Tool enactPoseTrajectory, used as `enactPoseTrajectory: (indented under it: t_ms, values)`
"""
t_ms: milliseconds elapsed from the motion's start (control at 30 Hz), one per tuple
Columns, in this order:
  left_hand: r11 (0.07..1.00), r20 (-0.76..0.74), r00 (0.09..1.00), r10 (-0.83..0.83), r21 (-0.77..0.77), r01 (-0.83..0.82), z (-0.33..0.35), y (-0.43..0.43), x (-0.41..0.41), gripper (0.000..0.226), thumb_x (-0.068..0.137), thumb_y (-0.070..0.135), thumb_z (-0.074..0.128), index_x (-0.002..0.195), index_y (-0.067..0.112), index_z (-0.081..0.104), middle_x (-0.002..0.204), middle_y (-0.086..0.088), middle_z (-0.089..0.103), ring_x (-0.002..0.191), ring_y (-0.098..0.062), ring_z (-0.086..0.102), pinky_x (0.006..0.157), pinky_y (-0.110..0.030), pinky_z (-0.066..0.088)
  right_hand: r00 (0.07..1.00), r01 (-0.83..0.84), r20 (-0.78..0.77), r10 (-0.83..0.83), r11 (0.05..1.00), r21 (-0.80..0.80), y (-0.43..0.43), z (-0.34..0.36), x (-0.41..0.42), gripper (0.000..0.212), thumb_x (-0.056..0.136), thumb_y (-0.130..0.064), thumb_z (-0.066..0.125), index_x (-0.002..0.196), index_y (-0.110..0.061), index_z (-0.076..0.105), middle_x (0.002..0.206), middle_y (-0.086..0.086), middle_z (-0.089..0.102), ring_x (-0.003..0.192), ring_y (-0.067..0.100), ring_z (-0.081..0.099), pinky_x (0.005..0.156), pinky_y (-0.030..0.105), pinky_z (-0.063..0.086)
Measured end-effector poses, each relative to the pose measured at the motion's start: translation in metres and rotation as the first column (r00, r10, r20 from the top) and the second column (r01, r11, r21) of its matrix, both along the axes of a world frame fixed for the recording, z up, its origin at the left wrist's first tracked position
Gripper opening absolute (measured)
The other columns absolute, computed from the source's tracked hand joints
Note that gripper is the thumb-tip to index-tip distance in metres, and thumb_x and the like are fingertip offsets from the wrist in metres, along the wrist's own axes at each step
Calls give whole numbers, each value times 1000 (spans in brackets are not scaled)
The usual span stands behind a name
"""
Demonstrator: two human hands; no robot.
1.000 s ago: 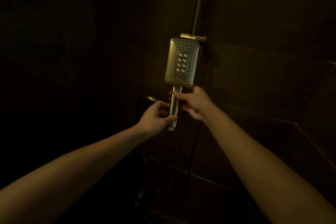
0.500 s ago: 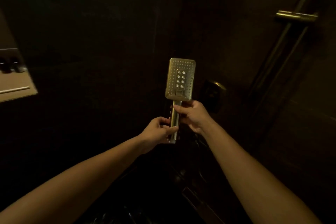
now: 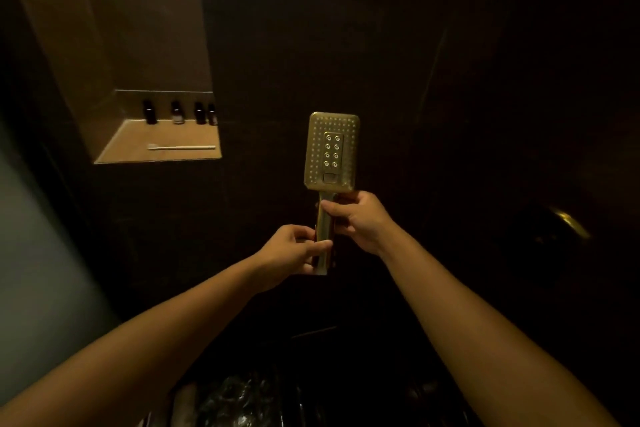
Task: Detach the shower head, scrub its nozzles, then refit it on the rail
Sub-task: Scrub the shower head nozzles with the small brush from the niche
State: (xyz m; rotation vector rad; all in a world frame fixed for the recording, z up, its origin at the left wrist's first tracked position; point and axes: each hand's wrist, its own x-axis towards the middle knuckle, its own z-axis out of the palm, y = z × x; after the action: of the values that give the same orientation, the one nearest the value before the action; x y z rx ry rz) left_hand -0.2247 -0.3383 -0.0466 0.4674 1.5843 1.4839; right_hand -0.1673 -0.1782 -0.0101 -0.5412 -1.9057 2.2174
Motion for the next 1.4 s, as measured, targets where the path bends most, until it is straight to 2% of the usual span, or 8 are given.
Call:
enactPoseTrajectory:
  t_ms: [100,300,433,500,767,967,1233,1400]
  values:
    - [998,-26,997,69,0,-69,3,-23,-8,30,93,16,62,122,7,60,106,-11,69,89,-18,71,71,-28,57,996,-89,27,89,996,-1,-20,4,-22,25,85,0,67,105,-13,63,107,8,71,101,22,69,83,40,57]
    - [980,-76,977,200,12,-199,9,-72,-35,29,94,17,60,121,6,60,110,-15,66,84,-19,68,58,-22,55,977,-211,-22,211,977,18,-67,8,-70,24,84,1,67,105,-10,63,105,9,70,100,23,68,75,36,58]
    - [966,-35,967,251,66,-248,17,-105,-66,31,95,22,59,122,6,61,119,-19,65,106,-32,67,87,-44,58,957,-285,-46,285,958,21,-98,9,-109,27,83,0,69,110,-4,64,104,10,71,95,23,71,72,33,59]
    - [958,-42,959,280,74,-277,22,-122,-83,31,96,23,57,122,7,61,115,-19,66,107,-33,66,92,-49,55,946,-322,-43,322,947,11,-113,11,-131,29,83,-2,69,112,-4,64,106,11,72,95,24,72,76,35,58]
    - [903,-97,900,424,117,-413,20,-178,-143,31,94,18,60,124,11,58,116,-15,69,99,-30,72,86,-48,57,909,-408,-59,414,909,85,-173,10,-205,24,82,-5,71,105,-9,69,107,9,73,102,26,70,95,47,52]
    - [869,-122,863,489,151,-471,16,-197,-183,31,94,12,60,124,13,58,117,-12,69,98,-31,72,85,-50,58,861,-505,-2,509,853,131,-193,7,-254,28,84,-8,70,112,-9,67,108,7,73,102,24,70,85,38,52]
    - [825,-103,821,561,157,-544,15,-176,-251,29,94,10,59,124,14,58,116,-15,69,99,-32,72,86,-50,57,731,-682,52,681,725,91,-148,9,-349,34,83,-6,70,117,-11,66,112,8,71,104,26,67,87,37,49]
    - [773,-55,774,630,131,-620,26,-164,-289,30,94,10,59,124,12,56,115,-16,69,97,-32,73,82,-47,59,827,-554,75,557,787,272,-120,6,-419,38,88,13,48,109,-11,67,108,11,67,88,22,62,73,32,53]
